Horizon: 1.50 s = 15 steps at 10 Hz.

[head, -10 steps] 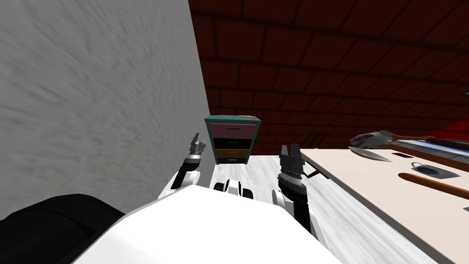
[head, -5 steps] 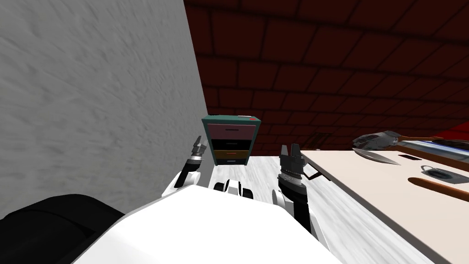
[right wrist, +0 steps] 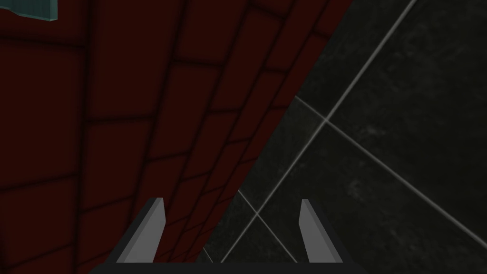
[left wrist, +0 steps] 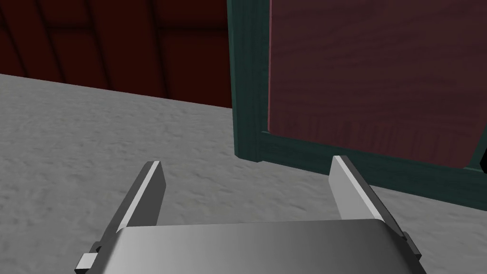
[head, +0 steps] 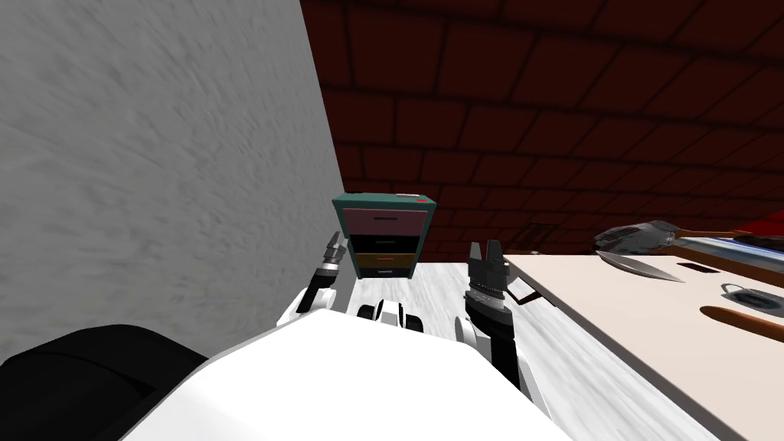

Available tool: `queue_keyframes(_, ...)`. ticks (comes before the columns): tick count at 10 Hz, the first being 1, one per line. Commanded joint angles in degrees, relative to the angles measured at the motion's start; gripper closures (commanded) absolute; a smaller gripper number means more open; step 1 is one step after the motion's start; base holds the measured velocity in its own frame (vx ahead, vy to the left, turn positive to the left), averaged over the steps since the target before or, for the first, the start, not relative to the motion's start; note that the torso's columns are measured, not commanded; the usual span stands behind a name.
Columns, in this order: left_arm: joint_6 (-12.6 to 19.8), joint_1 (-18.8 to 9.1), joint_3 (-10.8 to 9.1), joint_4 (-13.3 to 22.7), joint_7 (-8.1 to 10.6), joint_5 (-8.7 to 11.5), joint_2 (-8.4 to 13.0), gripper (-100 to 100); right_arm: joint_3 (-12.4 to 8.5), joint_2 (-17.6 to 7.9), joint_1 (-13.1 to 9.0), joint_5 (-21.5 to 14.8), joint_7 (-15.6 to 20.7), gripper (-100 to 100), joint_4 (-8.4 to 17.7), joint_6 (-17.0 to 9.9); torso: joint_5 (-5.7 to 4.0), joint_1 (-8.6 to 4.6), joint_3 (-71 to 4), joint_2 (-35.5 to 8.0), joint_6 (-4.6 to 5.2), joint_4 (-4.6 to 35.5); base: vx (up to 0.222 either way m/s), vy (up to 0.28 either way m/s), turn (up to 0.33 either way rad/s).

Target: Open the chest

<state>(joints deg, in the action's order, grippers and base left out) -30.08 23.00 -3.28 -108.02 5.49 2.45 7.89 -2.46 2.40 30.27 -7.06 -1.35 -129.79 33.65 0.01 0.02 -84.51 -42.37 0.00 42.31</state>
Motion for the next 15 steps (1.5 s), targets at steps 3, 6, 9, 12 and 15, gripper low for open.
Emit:
queue_keyframes(3,-3.6,-1.6,-0.39,8.2,-0.72,-0.5,0.8,-100,0.0,0.0,0.0,0.0,0.0,0,0.0,0.0,-0.01,-0.04,-0.1,0.2,0.0,0.0,0.084,-0.031,0.009)
queue_keyframes(6,-4.9,-2.4,-0.51,12.0,-1.04,-0.7,1.1,-100,0.0,0.0,0.0,0.0,0.0,0,0.0,0.0,0.0,0.01,0.0,0.0,0.0,0.0,0.053,-0.028,0.004)
queue_keyframes(9,-6.3,-3.0,-0.63,15.3,-1.35,-0.9,1.5,-100,0.0,0.0,0.0,0.0,0.0,0,0.0,0.0,0.0,0.01,-0.1,0.1,0.0,0.0,0.053,-0.021,0.005)
queue_keyframes(12,-8.2,-4.1,-0.81,20.4,-1.83,-1.2,2.0,-100,0.0,0.0,0.0,0.0,0.0,0,0.0,0.0,-0.02,-0.07,-0.1,0.1,0.0,0.0,0.066,-0.031,0.008)
queue_keyframes(15,-10.4,-5.3,-1.01,25.5,-2.36,-1.6,2.1,-100,0.0,0.0,0.0,0.0,0.0,0,0.0,0.0,0.0,0.0,-0.1,0.1,0.0,0.0,0.081,-0.032,0.007)
